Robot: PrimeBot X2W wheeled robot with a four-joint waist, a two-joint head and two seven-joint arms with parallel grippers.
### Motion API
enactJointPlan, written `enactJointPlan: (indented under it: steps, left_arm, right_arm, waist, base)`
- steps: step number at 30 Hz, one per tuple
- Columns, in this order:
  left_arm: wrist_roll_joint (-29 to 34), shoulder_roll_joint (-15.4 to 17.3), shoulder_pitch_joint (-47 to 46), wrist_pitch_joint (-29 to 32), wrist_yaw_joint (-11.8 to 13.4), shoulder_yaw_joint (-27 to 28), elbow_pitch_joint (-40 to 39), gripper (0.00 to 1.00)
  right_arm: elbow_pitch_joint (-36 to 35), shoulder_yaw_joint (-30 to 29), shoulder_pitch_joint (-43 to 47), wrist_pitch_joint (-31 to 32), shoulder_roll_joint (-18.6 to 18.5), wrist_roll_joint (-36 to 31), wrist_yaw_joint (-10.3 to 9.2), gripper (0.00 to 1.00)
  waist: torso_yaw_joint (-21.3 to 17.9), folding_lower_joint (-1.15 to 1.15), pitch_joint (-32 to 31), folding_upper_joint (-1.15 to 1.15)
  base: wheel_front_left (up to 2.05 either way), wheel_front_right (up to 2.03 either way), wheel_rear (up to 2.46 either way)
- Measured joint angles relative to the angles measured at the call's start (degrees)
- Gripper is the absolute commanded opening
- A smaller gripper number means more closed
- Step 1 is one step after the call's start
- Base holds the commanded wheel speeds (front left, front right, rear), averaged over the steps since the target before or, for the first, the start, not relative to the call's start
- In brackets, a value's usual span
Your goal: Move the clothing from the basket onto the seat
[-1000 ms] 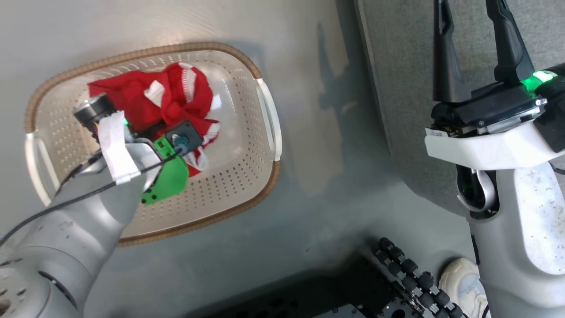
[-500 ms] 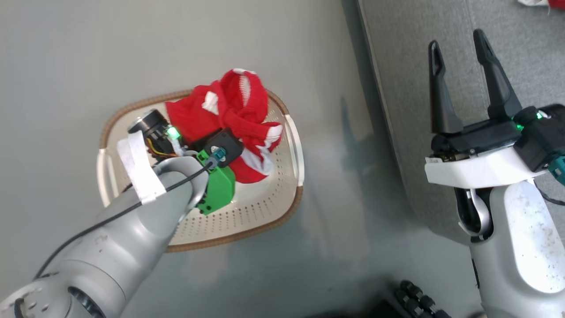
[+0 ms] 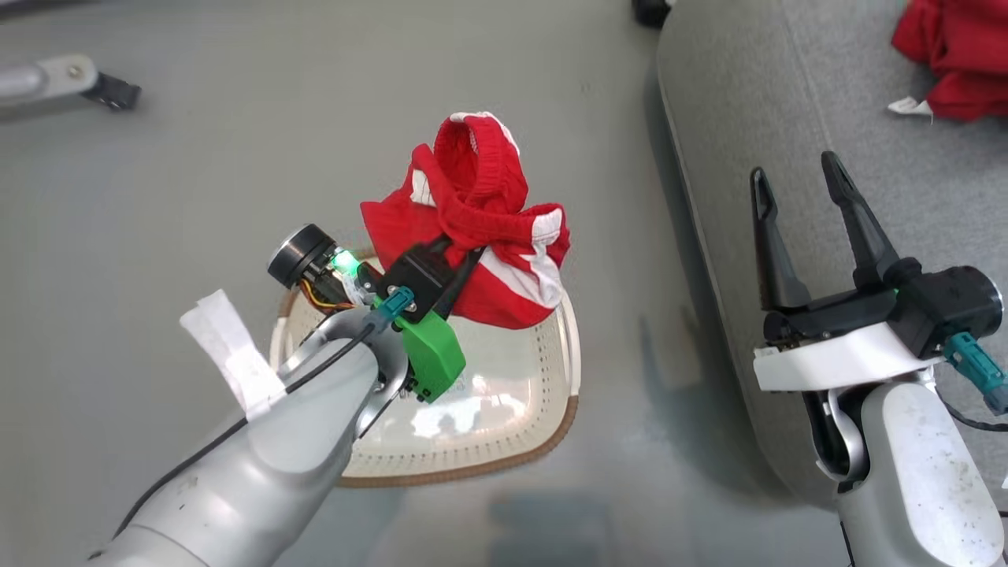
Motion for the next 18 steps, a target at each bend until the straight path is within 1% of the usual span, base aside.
enactJointPlan:
  steps: [7, 10, 18]
  left_arm:
    - [0.6, -0.3, 4.2, 0.0, 0.5, 8.1, -7.8, 0.00]
    - [1.4, -0.6, 5.8, 0.0, 0.6, 10.7, -10.4, 0.00]
    - [4.1, -2.1, 8.2, 0.0, -0.4, 14.7, -14.9, 0.00]
  right_arm:
    - [0.8, 0.1, 2.3, 0.0, 0.0, 0.4, 0.00, 1.00]
    - [1.0, 0.0, 3.6, 0.0, 0.0, 0.5, 0.00, 1.00]
    - [1.2, -0.2, 6.3, 0.0, 0.0, 1.0, 0.00, 1.00]
  waist:
    - [1.0, 0.00, -5.4, 0.00]
    - [1.3, 0.00, -7.4, 0.00]
    - [1.6, 0.00, -11.6, 0.00]
  base:
    - [0.00, 0.00, 0.00]
    - [0.00, 0.00, 0.00]
    - [0.00, 0.00, 0.00]
